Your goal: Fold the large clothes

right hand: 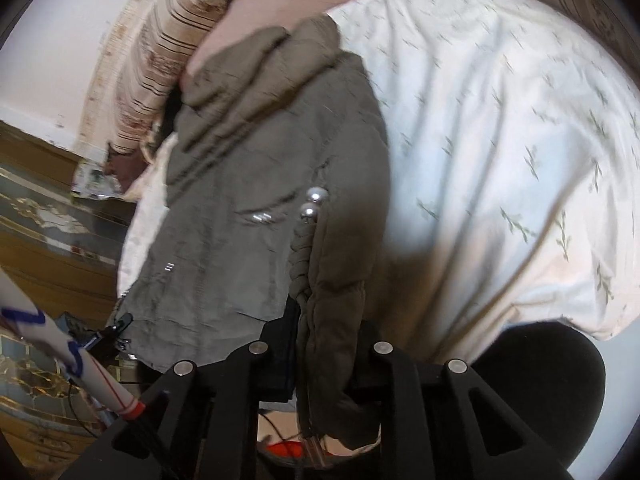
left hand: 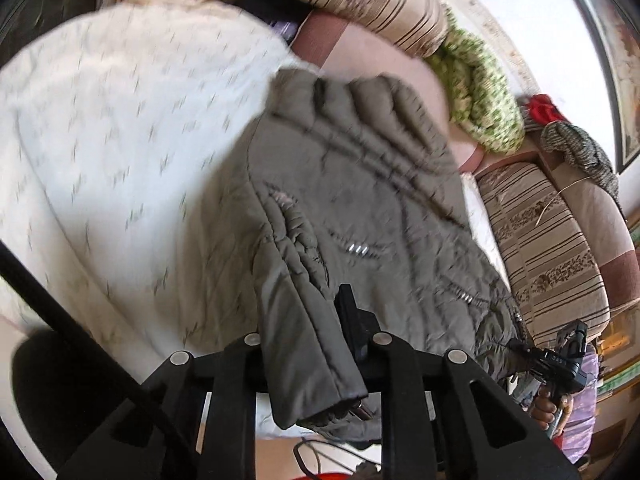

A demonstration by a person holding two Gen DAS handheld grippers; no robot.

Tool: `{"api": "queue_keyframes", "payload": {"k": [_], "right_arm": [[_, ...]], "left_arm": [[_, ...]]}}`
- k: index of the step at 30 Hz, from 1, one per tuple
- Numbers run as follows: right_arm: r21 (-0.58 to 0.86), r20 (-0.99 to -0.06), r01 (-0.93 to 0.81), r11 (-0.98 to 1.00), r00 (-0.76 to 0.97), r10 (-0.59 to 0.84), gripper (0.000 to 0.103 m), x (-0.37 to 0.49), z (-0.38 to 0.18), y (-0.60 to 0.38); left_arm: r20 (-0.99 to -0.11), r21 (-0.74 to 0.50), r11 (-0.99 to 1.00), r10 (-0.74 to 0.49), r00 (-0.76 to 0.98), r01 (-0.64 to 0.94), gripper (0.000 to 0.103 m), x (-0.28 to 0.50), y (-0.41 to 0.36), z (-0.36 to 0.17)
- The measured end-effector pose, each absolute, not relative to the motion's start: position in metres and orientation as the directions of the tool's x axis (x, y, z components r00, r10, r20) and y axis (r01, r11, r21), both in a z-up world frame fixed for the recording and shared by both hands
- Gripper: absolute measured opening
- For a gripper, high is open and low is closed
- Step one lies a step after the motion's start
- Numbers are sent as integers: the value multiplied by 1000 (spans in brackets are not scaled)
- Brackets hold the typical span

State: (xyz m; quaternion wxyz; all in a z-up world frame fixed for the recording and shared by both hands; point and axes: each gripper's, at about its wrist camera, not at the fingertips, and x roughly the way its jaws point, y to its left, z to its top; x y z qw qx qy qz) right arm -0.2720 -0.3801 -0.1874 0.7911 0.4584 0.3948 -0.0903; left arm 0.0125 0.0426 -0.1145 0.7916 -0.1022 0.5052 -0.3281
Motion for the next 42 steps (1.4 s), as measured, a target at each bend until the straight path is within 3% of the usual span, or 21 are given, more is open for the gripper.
{"api": "queue_keyframes", "payload": {"k": [13, 24, 31, 42], "right_arm": [[699, -579, 381, 605, 798, 168, 18, -216, -91, -413], [634, -598, 442, 635, 800, 41, 18, -115, -44, -491], [610, -641, 528, 591, 768, -24, 18, -38, -55, -552], [540, -746, 648, 537, 664, -49, 18, 89, -103, -624]], "left_arm": [[-680, -424, 768, -620, 391, 481, 18, 76, -17, -24], [-709, -310, 837, -520, 477, 452, 19, 198, -113, 15], [-753, -236, 884, -429, 499, 404, 19, 282, -180, 1], [-847, -106, 950, -242, 474, 295, 19, 387, -252, -93]]}}
